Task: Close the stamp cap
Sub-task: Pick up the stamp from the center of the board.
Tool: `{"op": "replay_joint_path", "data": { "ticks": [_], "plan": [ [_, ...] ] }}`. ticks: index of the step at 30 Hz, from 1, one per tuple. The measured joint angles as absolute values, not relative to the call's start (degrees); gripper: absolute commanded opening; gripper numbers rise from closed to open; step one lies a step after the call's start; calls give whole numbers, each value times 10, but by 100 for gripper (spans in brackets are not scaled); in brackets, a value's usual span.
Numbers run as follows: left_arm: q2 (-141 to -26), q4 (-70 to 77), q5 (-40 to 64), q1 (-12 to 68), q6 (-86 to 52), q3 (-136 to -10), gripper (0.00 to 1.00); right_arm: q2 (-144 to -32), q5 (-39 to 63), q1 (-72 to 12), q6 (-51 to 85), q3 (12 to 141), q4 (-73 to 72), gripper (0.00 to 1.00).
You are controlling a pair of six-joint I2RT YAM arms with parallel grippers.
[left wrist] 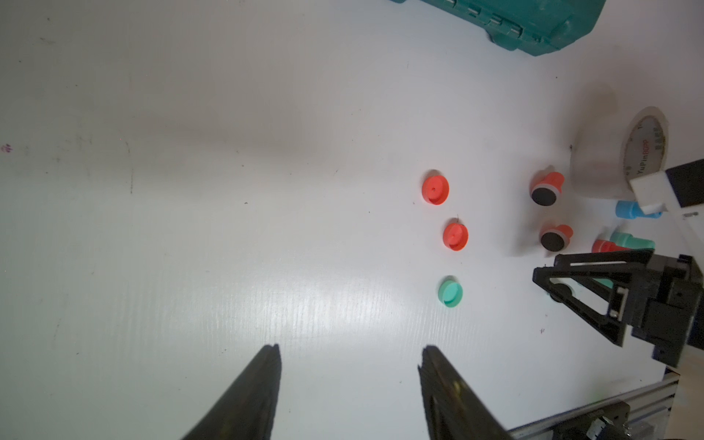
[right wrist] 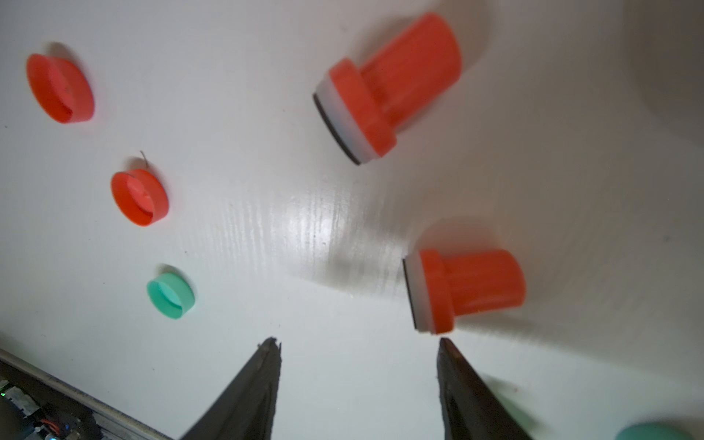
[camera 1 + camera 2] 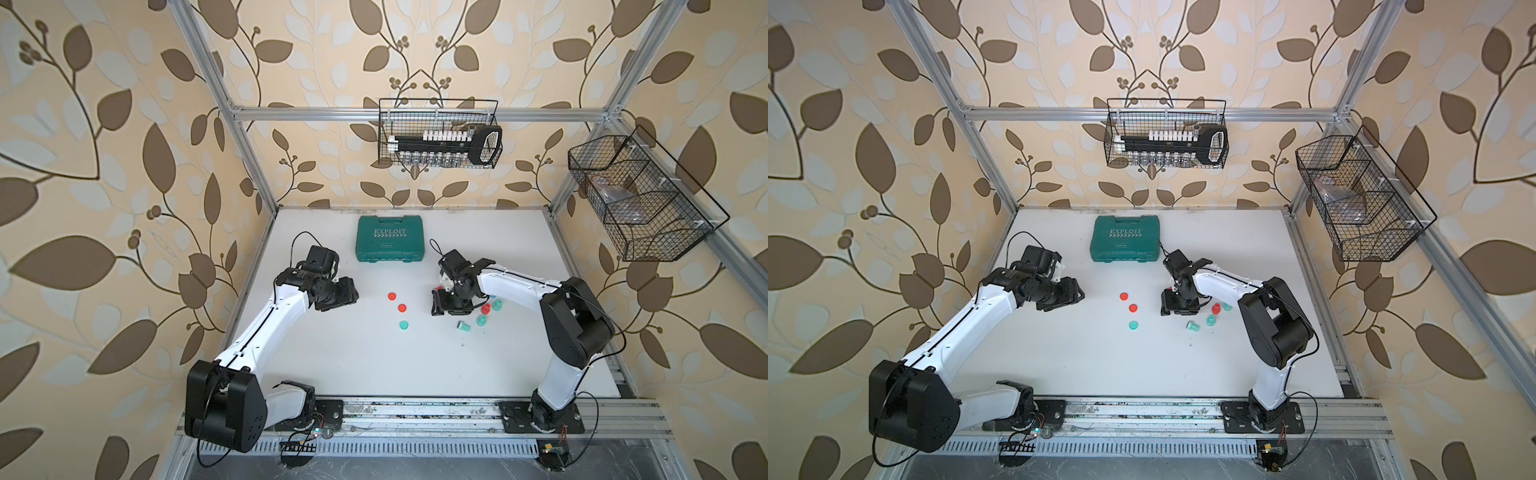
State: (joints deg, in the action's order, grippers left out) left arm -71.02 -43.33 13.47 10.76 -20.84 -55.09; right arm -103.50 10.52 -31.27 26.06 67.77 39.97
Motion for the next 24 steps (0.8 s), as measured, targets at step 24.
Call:
{"op": "replay_joint_path", "data": {
  "ticks": [24],
  "plan": [
    [-719, -434, 132, 108, -205, -551, 61, -1001, 30, -259, -229, 730, 460, 50]
  ]
}}
